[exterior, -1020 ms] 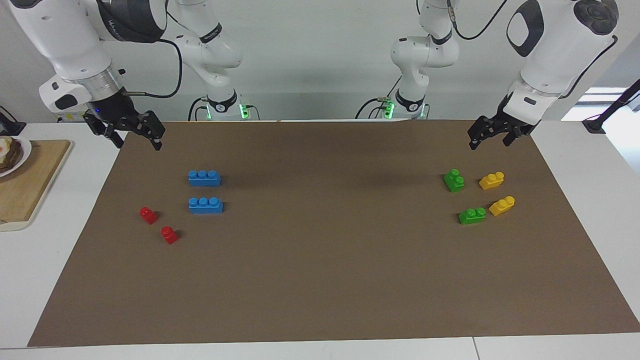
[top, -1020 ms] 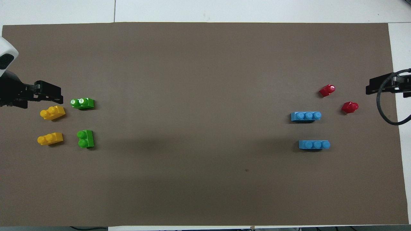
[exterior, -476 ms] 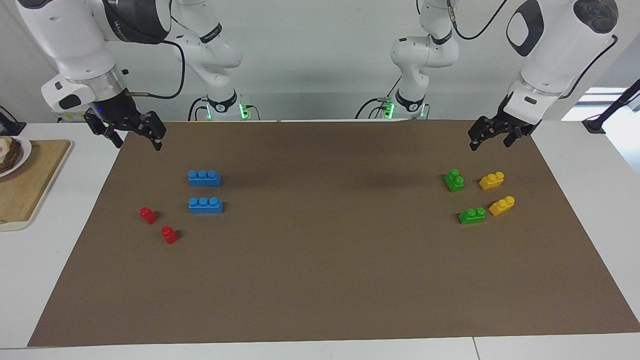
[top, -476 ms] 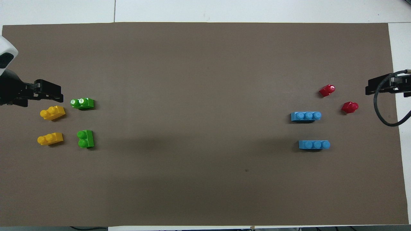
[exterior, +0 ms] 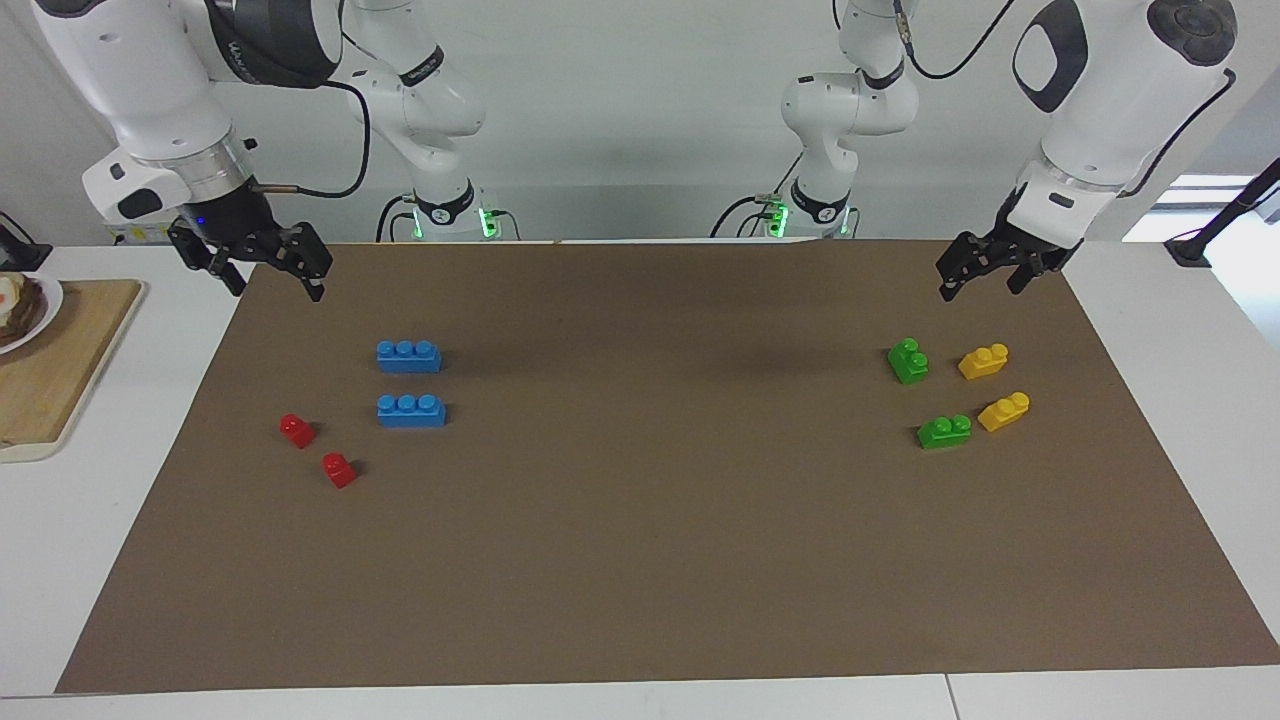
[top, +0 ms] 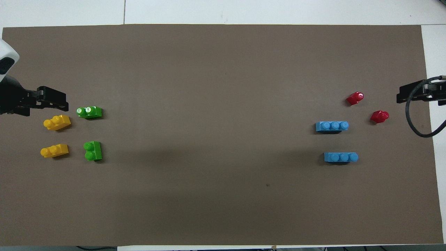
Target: Remove green block with left arm and hold with right
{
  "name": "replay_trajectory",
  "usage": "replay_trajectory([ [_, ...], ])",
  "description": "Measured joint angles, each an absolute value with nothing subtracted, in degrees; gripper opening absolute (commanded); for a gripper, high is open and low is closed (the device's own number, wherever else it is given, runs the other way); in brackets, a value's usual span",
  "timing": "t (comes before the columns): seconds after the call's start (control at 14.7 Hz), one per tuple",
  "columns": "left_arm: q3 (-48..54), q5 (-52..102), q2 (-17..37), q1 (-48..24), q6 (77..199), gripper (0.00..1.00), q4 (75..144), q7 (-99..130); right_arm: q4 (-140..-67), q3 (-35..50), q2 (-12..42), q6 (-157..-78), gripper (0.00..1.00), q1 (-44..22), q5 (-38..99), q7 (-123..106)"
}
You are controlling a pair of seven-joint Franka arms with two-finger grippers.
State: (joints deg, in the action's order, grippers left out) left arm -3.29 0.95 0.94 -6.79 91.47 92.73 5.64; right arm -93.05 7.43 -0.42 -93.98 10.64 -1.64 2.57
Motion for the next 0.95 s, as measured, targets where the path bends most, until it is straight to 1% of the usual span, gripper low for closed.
replay_trajectory([
  [0.95,-3.3,0.9,0.9,-6.8,91.5,1.00,92.7,5.6,-93.0,7.4,-0.4,-94.0,1.00,10.7,-1.6,2.6],
])
